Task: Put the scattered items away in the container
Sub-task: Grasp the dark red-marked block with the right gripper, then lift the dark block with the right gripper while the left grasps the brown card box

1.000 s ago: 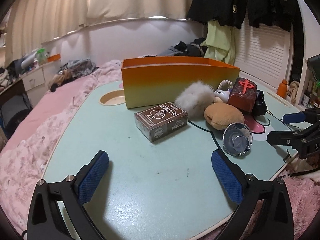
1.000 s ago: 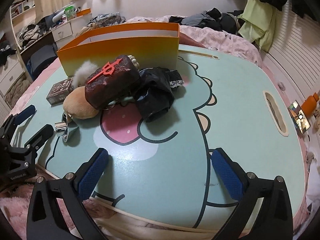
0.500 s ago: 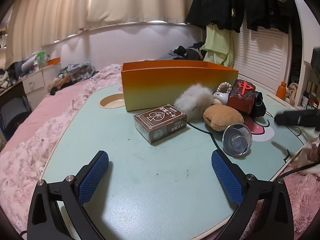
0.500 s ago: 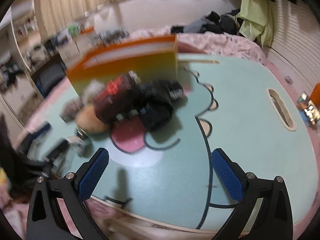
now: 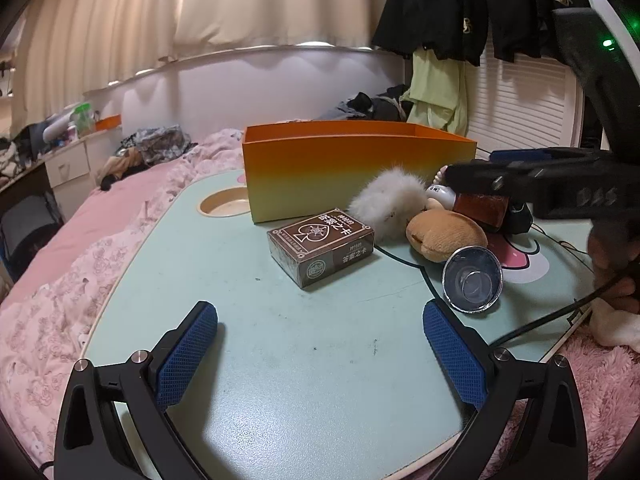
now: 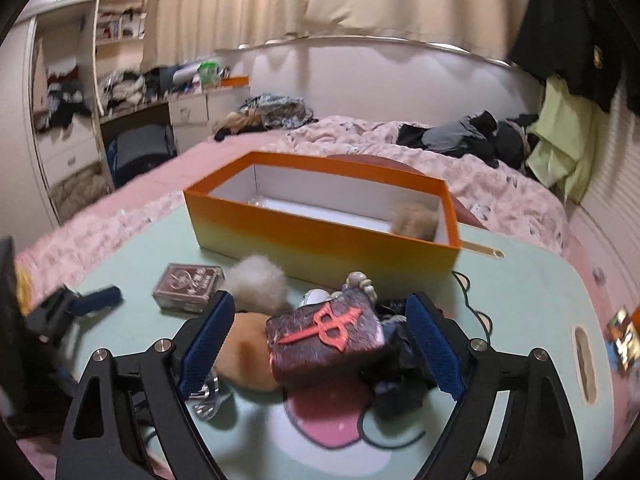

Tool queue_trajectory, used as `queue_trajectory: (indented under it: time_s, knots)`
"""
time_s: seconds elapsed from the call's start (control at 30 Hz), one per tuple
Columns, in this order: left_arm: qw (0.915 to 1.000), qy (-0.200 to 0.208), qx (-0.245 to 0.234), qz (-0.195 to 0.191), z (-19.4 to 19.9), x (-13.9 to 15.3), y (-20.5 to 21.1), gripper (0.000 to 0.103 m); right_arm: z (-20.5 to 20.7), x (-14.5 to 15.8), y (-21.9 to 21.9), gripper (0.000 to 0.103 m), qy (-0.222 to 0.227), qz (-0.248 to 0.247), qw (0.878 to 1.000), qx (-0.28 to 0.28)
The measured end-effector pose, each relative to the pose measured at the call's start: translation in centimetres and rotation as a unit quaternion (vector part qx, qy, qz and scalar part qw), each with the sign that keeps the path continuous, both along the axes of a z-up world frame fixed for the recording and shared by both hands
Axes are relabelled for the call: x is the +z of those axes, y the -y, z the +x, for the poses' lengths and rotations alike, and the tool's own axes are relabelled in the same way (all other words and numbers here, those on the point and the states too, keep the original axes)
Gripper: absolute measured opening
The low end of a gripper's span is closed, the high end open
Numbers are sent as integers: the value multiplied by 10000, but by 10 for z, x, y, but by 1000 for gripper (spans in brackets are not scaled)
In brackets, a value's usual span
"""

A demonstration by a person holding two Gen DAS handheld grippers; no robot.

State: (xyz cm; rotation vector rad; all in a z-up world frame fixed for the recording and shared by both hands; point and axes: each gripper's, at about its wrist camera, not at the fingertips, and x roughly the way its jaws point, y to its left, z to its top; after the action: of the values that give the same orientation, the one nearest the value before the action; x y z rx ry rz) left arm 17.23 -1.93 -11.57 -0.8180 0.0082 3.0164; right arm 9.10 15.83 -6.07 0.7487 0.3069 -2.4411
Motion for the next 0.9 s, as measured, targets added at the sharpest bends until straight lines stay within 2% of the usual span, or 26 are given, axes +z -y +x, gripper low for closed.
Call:
queue_trajectory:
  time_s: [0.07,0.1,0.13,0.2,0.37,0.5,0.6,0.67,0.8,0.9]
  knots:
    - [10000,12,-20,-7,0,0,0,103,-6,-7,3,88,134,171,9998,24]
    - [10000,15,-19,-5,0,0,0,103,-10,-11,4,83,295,245,9993,21]
    - [10000,16,-17,-3,0,0,0,103,-12,-13,3,74,391,262,9989,17]
    - [10000,15,-16,-5,0,0,-1,103,-13,-13,-2,68,433,169,9989,16]
    - [10000,20,-26,4,0,1,0,103,-11,-12,-12,67,452,-146,9989,10]
    - [9998,96,-148,94,-1,5,2,102,-1,2,-33,67,151,-799,9967,-11]
    - [9991,-109,-148,371,0,23,14,102,14,16,-55,67,-149,-1346,9908,-28]
    - [9992,-164,-82,359,-7,38,22,102,21,20,-66,67,-212,-1617,9866,-28]
    - [9991,290,-227,232,-35,58,24,98,24,18,-69,67,-179,-1731,9847,-90]
    - [9981,517,-325,115,-54,58,15,96,25,19,-64,67,-202,-1709,9851,-24]
